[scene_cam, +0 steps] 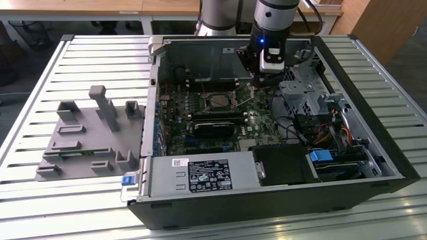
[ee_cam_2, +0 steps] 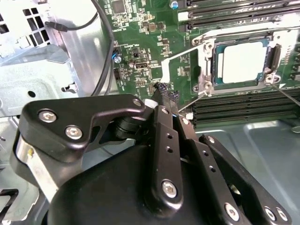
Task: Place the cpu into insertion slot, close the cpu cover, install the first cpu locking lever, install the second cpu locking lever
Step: 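Close the cpu cover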
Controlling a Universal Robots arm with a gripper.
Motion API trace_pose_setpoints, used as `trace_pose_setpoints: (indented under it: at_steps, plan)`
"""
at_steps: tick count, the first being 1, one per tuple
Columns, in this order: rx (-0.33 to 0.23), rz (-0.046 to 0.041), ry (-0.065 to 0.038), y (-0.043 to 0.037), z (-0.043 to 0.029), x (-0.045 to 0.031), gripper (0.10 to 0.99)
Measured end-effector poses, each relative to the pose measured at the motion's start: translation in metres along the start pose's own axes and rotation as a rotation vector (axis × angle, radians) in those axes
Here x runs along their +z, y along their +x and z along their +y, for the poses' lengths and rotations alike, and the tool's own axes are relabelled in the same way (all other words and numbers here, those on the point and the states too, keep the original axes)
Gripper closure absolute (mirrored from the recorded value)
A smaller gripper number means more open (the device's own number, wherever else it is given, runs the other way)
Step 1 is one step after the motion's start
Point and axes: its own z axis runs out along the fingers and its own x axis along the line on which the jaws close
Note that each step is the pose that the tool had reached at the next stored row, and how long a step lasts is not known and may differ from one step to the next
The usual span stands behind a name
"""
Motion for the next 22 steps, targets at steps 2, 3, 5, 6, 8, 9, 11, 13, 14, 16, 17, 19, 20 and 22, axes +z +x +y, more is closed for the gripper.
trace_pose_setpoints:
  at_steps: [2,3,5,6,8,9,11,13,14,16,17,19,20,22]
  plan:
    - [0.0,0.0019,-0.002,-0.001,0.0007,0.0009,0.98]
    - [0.0,0.003,-0.003,-0.0017,0.0013,0.0015,0.98]
    - [0.0,0.0036,-0.003,-0.0034,0.0027,0.0031,0.98]
    - [0.0,0.0038,-0.003,-0.004,0.0032,0.0041,0.98]
    - [0.001,0.0039,-0.003,-0.0052,0.0039,0.0071,0.98]
    - [0.001,0.0039,-0.003,-0.0056,0.0042,0.0077,0.98]
    - [0.001,0.004,-0.003,-0.0065,0.0049,0.0089,0.98]
    - [0.001,0.0042,-0.003,-0.0074,0.0057,0.01,0.98]
    - [0.001,0.0042,-0.003,-0.0079,0.006,0.0104,0.98]
    - [0.001,0.0044,-0.003,-0.0084,0.0064,0.0114,0.98]
    - [0.001,0.0043,-0.003,-0.0087,0.0066,0.0118,0.98]
    - [0.001,0.0044,-0.002,-0.0093,0.0075,0.0124,0.98]
    - [0.001,0.0044,-0.002,-0.0095,0.008,0.0127,0.98]
    - [0.001,0.0045,-0.003,-0.01,0.0091,0.0131,0.98]
